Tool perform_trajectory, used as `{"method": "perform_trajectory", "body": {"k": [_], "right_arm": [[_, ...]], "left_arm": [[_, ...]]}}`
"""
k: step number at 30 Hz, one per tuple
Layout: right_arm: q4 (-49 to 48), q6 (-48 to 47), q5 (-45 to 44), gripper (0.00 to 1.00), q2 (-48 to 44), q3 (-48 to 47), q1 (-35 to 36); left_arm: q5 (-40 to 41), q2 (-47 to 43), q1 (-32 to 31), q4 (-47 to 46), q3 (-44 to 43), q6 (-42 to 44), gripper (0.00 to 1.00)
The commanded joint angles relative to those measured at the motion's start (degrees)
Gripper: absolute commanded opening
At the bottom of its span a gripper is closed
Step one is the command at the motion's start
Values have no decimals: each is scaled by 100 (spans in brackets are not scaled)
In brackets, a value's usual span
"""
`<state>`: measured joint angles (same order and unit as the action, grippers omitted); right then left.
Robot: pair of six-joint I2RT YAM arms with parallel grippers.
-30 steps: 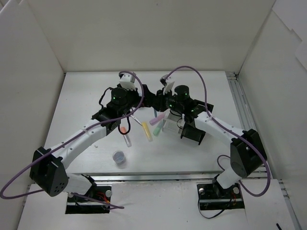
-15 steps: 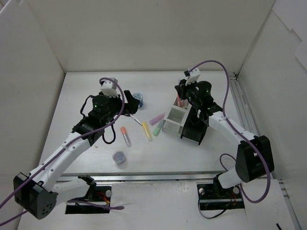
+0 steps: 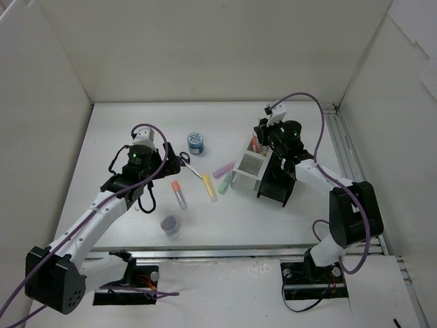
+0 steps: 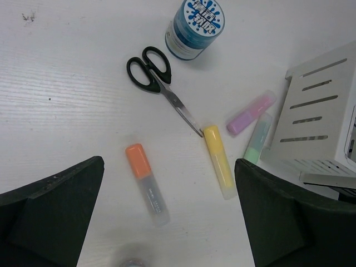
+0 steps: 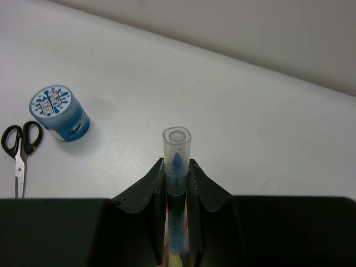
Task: Sort the stationery into containers
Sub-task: Place the pen in the storage box, then pick up the pen from the center of the board.
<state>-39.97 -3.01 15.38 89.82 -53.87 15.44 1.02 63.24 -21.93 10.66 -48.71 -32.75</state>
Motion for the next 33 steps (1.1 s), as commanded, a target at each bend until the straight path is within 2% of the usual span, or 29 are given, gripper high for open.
{"method": "perform_trajectory", "body": {"k": [1, 3, 4, 6, 9, 14, 15, 16, 20, 25, 30, 33], "right_arm": [[-758, 98, 211, 10, 35, 95, 3], [-767, 133, 203, 17, 0, 165, 11], [-776, 160, 203, 30, -26, 262, 11], [-793, 204, 203, 49, -175, 385, 3], [-802, 239, 220, 56, -500, 500, 20], [-785, 186, 62, 77, -1315, 789, 187], [-785, 169, 45, 82, -1431, 903, 248], [-776, 134, -112, 98, -1693, 965, 327], [-575, 274, -631, 98, -2301, 1255, 521], [488, 204, -1457, 98, -2864, 1274, 776], [1376, 274, -2520, 98, -3076, 1089, 855], [1623, 476, -2767, 98, -3137, 1080, 855]], "left_arm": [[-242, 4, 66, -108, -112, -100, 99], [-286, 13, 66, -108, -95, -82, 99], [-304, 13, 66, -108, -86, -56, 100], [-391, 48, 66, -99, -86, -12, 99], [-549, 109, 66, -72, -113, 49, 100], [-665, 311, 66, 120, -192, 15, 100], [-586, 407, 66, 217, -209, -46, 99], [-498, 478, 66, 470, -244, -117, 100], [-137, 908, 66, 947, -306, -512, 99], [-128, 1655, -65, 965, -499, -996, 96], [136, 2429, -223, 1088, -824, -1198, 85], [118, 2754, -224, 1149, -921, -1303, 76]]}}
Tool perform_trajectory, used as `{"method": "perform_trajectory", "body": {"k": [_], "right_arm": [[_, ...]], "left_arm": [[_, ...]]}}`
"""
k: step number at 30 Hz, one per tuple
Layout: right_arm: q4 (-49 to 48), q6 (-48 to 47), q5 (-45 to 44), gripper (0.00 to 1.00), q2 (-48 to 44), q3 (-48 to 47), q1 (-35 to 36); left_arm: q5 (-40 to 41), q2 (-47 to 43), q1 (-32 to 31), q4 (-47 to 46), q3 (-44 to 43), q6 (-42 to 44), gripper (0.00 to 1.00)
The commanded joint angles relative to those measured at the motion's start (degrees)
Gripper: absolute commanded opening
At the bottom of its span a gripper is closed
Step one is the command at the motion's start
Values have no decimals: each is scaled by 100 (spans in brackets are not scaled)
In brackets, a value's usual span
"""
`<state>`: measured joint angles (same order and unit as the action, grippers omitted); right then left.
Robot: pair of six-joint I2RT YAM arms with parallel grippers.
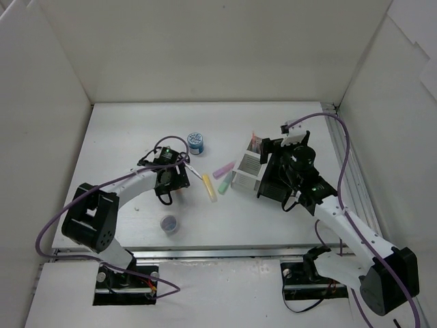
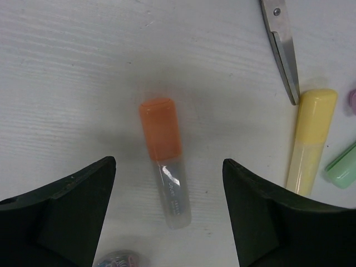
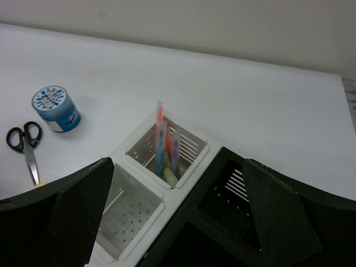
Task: Sort the stationery into containers
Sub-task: Pick up the pen from the center of the board.
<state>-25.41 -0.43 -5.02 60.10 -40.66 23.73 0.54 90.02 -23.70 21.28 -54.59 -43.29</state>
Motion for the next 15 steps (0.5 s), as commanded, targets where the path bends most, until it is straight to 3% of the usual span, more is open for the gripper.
{"method": "perform_trajectory", "body": {"k": [1, 6, 9, 10, 13, 15], "right_arm": [[185, 227, -720, 98, -182, -223, 27], [229, 271, -755, 98, -331, -135, 53], [256, 271, -686, 98, -419, -135, 62], [273, 271, -650, 98, -446, -135, 53], [352, 271, -431, 98, -525, -143, 62], [422, 280, -159, 98, -569, -170, 53]], "left_arm": [[210, 130, -47, 78, -342, -276, 72], [201, 516, -99, 69, -491, -312, 52], [78, 675, -99, 43, -579, -268, 34], [43, 701, -99, 26, -588, -251, 20], [34, 623, -99, -36, -614, -137, 1], [26, 517, -99, -167, -614, 170, 0]]}}
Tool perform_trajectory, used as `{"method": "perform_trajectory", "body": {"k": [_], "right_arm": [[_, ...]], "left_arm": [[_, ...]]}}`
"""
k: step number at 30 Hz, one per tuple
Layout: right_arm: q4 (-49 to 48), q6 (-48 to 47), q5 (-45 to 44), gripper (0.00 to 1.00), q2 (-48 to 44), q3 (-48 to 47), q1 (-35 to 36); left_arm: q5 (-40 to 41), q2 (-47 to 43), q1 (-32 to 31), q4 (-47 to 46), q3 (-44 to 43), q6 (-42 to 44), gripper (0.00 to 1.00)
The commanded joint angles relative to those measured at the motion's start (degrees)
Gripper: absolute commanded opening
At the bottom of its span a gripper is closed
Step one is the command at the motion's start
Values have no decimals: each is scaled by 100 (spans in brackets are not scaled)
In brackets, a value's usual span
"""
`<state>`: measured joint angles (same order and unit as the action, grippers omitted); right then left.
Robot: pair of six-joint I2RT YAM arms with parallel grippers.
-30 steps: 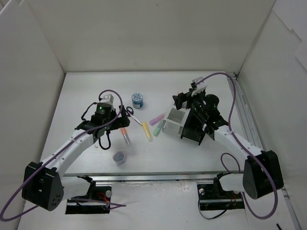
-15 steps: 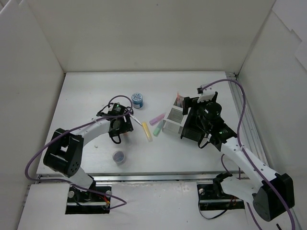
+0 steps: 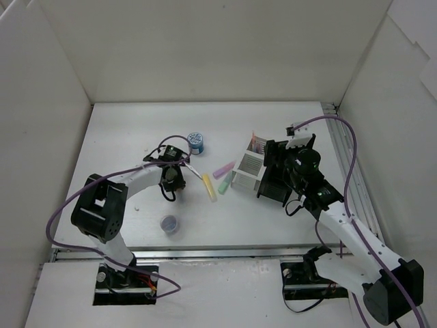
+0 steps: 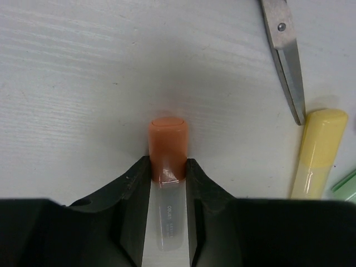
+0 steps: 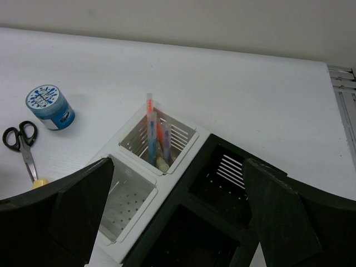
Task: Sort the stationery into containers
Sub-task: Pick up the pen from the center of the board.
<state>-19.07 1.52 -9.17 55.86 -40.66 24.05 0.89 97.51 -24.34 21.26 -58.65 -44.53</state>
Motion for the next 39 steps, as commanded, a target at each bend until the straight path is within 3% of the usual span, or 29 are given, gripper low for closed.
{"method": "perform_trajectory", "body": {"k": [1, 5, 10, 15, 24, 33, 38, 39], "right_arm": [[-133, 112, 371, 98, -154, -213, 29], [43, 261, 1378, 98, -110, -354, 29], [298, 366, 2655, 98, 250, -713, 38], [387, 630, 3956, 98, 944, -1145, 90], [376, 1420, 4670, 96, 1770, -1610, 126], [379, 1825, 5214, 82, 2658, -1901, 293], [273, 1931, 5443, 70, 2939, -2024, 433], [177, 2001, 5469, 62, 2957, -2033, 477]], "left_arm": [[-201, -381, -36, -235, -208, 453, 0], [-659, -979, -141, -903, -121, 1672, 0], [-2106, -1795, -501, -1763, 64, 3142, 0], [-2987, -1991, -730, -1835, 3, 4302, 1], [-3139, -1789, -1117, -1642, -401, 4840, 0], [-2971, -1692, -1222, -1660, -665, 4998, 0], [-2892, -1604, -1275, -1651, -805, 5060, 0], [-2901, -1587, -1336, -1651, -832, 5086, 0]]}}
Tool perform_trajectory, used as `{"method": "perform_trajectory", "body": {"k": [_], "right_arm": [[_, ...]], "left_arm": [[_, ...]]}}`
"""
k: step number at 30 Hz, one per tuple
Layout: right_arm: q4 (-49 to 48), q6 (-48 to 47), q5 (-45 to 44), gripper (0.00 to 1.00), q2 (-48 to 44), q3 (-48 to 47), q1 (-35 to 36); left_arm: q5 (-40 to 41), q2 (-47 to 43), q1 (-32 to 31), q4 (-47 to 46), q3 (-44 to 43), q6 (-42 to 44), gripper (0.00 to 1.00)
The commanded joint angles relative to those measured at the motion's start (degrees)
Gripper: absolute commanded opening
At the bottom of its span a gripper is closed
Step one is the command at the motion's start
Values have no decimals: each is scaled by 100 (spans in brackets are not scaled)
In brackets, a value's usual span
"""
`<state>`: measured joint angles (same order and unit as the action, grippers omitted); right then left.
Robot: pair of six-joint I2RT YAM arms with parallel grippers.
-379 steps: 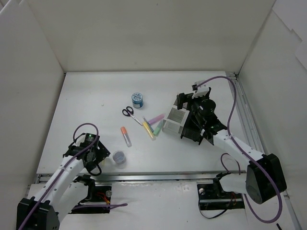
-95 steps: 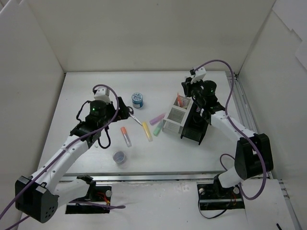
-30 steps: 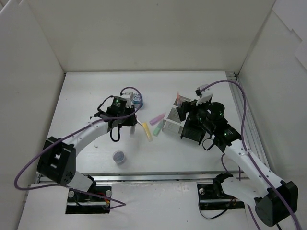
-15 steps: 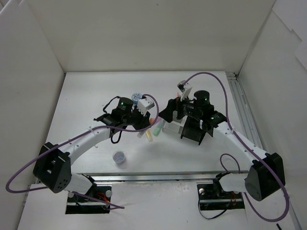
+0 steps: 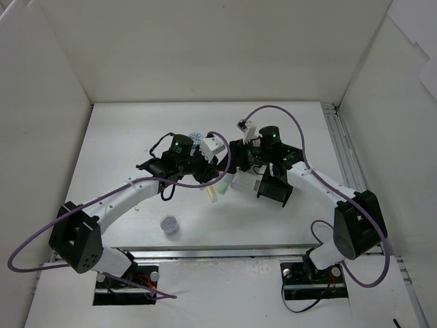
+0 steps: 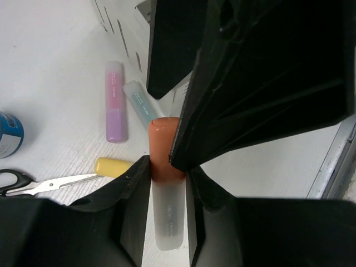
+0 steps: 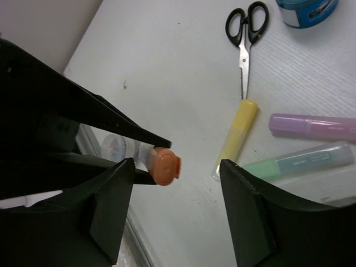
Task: Sort the stationery into containers
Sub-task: Pick up the pen from the center of the board, then place the pen in the storage box.
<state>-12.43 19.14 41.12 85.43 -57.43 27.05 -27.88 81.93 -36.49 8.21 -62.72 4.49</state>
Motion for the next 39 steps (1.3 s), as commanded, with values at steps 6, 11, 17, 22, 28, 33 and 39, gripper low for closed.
{"method": "perform_trajectory", "body": {"k": [6, 11, 17, 22, 28, 33, 39], "right_arm": [[-779, 451, 598, 23, 79, -322, 222], [-674, 381, 651, 5, 27, -374, 222], [-393, 144, 239, 0, -254, -409, 231], [-58, -155, -674, 0, -676, -558, 134], [591, -560, -2195, 0, -1132, -875, -252], [847, -815, -3309, 0, -1625, -945, -717], [1381, -1043, -4689, 0, -1889, -919, -1254]], "left_arm": [[28, 25, -174, -337, -557, 254, 0], [116, -46, -174, -425, -549, 254, 0], [160, -81, -174, -478, -592, 245, 47], [274, -238, -174, -469, -487, 271, 88], [713, -642, -174, -548, -171, 140, 99], [853, -1117, 115, -777, 346, -324, 99], [1926, -1075, 467, -595, 419, -1256, 99]]}}
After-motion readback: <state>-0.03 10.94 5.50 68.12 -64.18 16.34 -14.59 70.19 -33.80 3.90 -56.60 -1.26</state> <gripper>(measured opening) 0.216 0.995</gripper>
